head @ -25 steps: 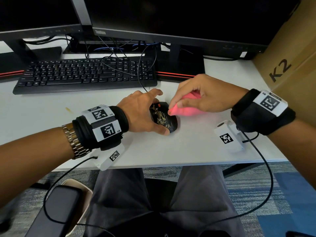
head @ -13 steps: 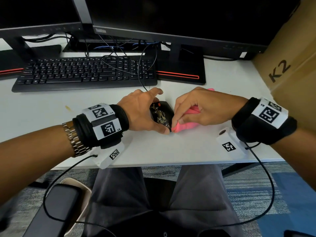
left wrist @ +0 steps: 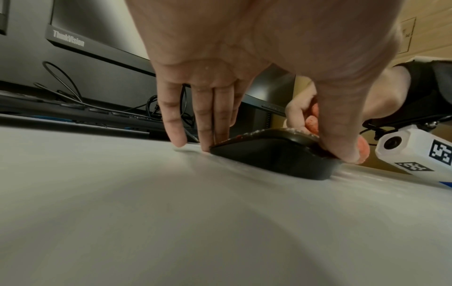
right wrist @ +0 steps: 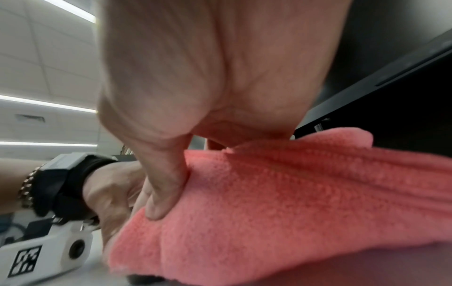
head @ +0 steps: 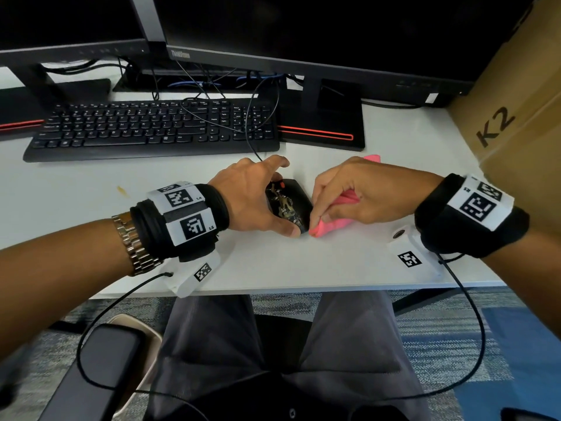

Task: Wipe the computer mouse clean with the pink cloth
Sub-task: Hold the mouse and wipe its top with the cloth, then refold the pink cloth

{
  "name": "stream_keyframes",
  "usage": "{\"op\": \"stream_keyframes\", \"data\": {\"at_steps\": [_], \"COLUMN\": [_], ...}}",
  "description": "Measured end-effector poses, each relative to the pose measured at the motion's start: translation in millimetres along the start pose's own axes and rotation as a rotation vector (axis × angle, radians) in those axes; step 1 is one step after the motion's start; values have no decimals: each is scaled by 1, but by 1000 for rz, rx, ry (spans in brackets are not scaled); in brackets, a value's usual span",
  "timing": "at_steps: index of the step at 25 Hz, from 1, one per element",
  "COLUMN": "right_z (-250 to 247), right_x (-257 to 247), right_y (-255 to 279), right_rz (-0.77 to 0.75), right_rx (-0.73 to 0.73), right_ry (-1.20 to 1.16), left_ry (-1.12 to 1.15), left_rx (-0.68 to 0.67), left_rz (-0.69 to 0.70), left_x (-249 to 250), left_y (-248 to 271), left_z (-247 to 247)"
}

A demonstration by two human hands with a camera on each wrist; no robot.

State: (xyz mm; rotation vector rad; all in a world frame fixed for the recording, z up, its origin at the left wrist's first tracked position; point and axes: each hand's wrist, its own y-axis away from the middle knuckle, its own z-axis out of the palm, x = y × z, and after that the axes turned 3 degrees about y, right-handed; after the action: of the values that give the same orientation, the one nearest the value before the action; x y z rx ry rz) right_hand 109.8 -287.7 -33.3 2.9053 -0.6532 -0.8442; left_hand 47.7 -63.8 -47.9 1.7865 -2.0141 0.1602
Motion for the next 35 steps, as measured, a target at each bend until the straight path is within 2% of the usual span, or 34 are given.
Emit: {"op": "stream_keyframes", "data": {"at_steps": [2, 9, 12, 16, 20, 25, 28, 31, 35], "right_z": [-9, -57, -71, -80, -83, -84, -82, -79, -73], "right_x": [-2, -5, -9, -26, -45, -55, -52, -50, -53], "right_y": [5, 12, 7, -8, -33, -51, -55, -59, -72], "right_rz": [18, -49, -100, -193, -278, -261, -194, -144, -143], "right_rx": [55, 522, 598, 616, 611, 693, 637, 592, 664], "right_ry": [-50, -256, -361, -465, -477, -458, -423, -364, -324], "left_ry": [-6, -54, 114, 565, 866, 957, 969, 1010, 1075], "left_rx": [-4, -62, 36, 252, 294, 459, 520, 473, 305], "left_rz": [5, 56, 137, 325, 434, 421, 400, 367, 375], "left_x": [1, -2, -3, 0, 4, -13, -20, -25, -29], "left_y": [0, -4, -2, 3, 7, 13, 15, 19, 23], "left_z": [-1, -9, -27, -63, -76, -77, -79, -79, -74]}}
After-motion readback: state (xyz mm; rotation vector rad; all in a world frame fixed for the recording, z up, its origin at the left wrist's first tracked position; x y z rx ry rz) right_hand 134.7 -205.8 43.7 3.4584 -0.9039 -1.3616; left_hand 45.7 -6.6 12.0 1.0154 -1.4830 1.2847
